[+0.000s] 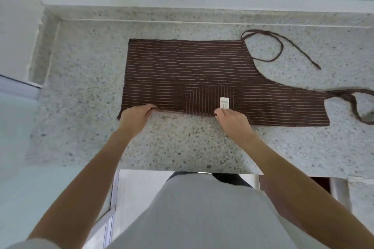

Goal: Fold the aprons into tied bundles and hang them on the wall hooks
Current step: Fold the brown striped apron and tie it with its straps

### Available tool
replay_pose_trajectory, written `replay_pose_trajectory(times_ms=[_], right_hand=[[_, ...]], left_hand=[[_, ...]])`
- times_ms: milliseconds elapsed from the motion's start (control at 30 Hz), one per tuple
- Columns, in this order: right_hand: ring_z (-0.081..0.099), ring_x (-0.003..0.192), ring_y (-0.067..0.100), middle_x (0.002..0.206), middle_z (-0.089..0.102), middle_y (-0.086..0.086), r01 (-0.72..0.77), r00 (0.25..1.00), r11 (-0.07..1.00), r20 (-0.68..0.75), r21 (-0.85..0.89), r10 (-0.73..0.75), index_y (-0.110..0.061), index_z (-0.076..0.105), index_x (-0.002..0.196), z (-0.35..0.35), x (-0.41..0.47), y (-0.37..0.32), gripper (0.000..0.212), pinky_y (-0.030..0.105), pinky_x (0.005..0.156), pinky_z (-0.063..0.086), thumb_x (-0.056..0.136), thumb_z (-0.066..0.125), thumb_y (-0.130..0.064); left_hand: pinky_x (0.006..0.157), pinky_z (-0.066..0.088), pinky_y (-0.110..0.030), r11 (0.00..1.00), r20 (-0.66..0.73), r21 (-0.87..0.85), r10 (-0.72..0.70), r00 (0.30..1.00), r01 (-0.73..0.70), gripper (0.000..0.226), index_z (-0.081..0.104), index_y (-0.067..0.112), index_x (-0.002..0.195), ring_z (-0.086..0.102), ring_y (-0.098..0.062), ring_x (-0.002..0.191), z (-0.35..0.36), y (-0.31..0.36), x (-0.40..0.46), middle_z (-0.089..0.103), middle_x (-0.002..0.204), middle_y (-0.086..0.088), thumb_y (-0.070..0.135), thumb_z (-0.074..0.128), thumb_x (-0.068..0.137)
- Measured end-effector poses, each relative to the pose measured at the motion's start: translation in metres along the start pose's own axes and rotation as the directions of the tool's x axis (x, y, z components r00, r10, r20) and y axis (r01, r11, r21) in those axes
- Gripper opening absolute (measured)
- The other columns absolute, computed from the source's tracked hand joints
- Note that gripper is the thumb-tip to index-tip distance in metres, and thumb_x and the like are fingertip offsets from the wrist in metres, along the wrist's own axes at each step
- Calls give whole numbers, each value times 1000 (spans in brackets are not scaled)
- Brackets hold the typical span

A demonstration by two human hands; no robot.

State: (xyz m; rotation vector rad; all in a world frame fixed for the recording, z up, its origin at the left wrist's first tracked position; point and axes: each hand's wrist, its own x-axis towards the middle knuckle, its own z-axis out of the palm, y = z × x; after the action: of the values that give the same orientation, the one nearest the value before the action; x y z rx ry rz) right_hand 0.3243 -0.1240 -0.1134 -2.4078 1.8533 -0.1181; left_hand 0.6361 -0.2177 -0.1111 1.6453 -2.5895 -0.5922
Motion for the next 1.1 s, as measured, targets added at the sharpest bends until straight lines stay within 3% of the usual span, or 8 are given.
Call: replay_pose_trajectory(times_ms=[100, 200, 333, 467, 567, 733, 867, 1100], right_hand=[[65, 92, 29, 104, 66, 13, -21, 996, 999, 82, -36, 24, -4, 64, 105, 9, -19, 0, 46, 37, 70, 56, 61, 76, 7], [66, 93, 29, 100, 69, 13, -104, 990, 993, 92, -56, 108, -2, 66, 99, 1, -16, 2, 38, 37, 79, 54, 63, 78, 5], [61, 58, 28, 63, 61, 5, -82, 979, 996, 188, 28, 75, -4, 57, 92, -32, 2, 14, 12, 38, 55, 50, 82, 64, -7], [46, 35, 21, 50, 52, 1, -69, 998, 997, -12, -28, 69, -8, 56, 89, -65, 43, 41, 16, 20, 32, 25, 93, 50, -22], [57, 50, 27, 63, 60, 10, -125, 989, 992, -84, 7, 125, -5, 59, 95, -77, 87, 66, 17, 22, 39, 31, 93, 54, -21], [56, 94, 36, 106, 58, 17, -249, 965, 959, 115, 136, 234, -3, 56, 110, -59, 150, 97, 26, 42, 79, 47, 98, 44, -23], [58, 89, 34, 101, 60, 15, -372, 900, 921, 287, 115, 328, -7, 52, 111, -43, 175, 106, 28, 38, 70, 45, 100, 39, -29], [62, 83, 32, 94, 64, 12, -372, 883, 922, 266, -107, 387, -9, 55, 107, -21, 193, 109, 30, 31, 58, 40, 99, 39, -33]], left_hand=[[50, 44, -29, 997, 77, 2, 78, 994, -78, 28, 57, 22, 122, 60, -21, 54, -6, -13, -7, 65, 68, -4, 24, 44, 98], [48, 37, -25, 997, 76, 8, 76, 994, -77, 27, 58, 21, 119, 57, -17, 52, -8, -21, -17, 64, 66, -1, 26, 42, 98], [38, 33, -19, 994, -144, -26, 98, 985, -103, 40, 65, 16, 100, 54, -18, 40, -25, -22, -16, 59, 53, 1, 41, 33, 94], [38, 24, -15, 996, -278, 51, 83, 957, -72, 32, 58, 15, 102, 49, -21, 35, -52, -21, 26, 55, 49, -3, 38, 37, 95], [48, 36, -26, 998, -248, 61, -17, 969, 33, 26, 59, 13, 109, 61, -29, 57, -76, -21, 75, 64, 67, -12, 32, 46, 97], [65, 45, -34, 977, -72, 195, -76, 995, 89, 29, 57, 18, 117, 62, -31, 88, -89, -28, 142, 67, 99, -10, 33, 41, 98], [67, 51, -38, 962, 70, 227, -167, 983, 148, 29, 54, 16, 118, 62, -33, 85, -72, -37, 164, 67, 94, -12, 33, 39, 99], [54, 44, -33, 975, -63, 137, -167, 984, 174, 28, 58, 16, 111, 62, -29, 66, -47, -53, 164, 68, 77, -9, 31, 37, 100]])
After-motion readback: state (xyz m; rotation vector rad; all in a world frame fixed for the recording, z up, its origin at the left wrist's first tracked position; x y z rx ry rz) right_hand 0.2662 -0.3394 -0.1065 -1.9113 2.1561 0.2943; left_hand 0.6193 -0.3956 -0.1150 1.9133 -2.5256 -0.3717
